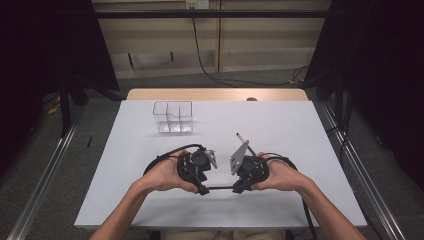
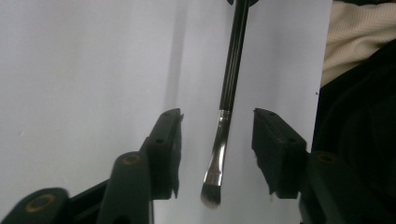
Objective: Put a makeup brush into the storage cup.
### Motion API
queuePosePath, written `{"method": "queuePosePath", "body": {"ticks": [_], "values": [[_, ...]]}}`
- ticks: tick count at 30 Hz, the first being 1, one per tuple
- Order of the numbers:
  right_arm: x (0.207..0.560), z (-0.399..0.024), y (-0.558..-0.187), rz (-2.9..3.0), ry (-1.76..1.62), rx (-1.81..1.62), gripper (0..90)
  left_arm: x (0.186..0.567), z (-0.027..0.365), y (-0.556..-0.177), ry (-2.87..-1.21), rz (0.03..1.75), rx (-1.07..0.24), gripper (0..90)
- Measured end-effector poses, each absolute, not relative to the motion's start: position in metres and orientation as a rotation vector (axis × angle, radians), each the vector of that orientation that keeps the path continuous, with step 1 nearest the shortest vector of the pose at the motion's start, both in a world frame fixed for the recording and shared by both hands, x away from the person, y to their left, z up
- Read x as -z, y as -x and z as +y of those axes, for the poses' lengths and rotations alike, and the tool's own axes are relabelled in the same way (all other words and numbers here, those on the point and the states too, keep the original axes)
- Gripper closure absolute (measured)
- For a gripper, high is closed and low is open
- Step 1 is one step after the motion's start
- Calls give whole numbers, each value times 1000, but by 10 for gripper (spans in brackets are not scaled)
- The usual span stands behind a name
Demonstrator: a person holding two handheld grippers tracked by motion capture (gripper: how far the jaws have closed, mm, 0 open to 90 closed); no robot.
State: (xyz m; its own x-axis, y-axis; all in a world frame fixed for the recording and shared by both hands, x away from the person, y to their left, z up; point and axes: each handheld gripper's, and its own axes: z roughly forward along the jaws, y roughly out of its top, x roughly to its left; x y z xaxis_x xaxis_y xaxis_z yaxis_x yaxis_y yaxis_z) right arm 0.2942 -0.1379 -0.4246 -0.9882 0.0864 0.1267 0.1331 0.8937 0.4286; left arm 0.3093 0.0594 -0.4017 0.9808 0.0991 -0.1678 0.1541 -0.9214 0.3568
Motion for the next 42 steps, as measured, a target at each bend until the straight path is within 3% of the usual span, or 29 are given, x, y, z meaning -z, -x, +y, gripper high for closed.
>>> {"method": "queuePosePath", "body": {"ticks": [3, 7, 12, 16, 24, 33, 42], "values": [[422, -140, -294, -2948, 186, 687, 842, 400, 61, -312, -2735, 192, 178, 400], [421, -144, -294, -2948, 199, 688, 842, 396, 64, -313, -2676, 228, 154, 209], [421, -149, -294, -2949, 221, 694, 842, 391, 72, -316, -2622, 282, 97, 123], [419, -152, -294, -2972, 253, 707, 841, 390, 83, -321, -2501, 337, 92, 115], [417, -158, -294, -3001, 319, 726, 841, 394, 98, -323, -2453, 392, 54, 40], [424, -175, -290, -3015, 440, 807, 840, 395, 114, -315, -2403, 438, -68, 34], [426, -196, -284, -2963, 574, 962, 841, 395, 120, -315, -2372, 476, -100, 34]]}}
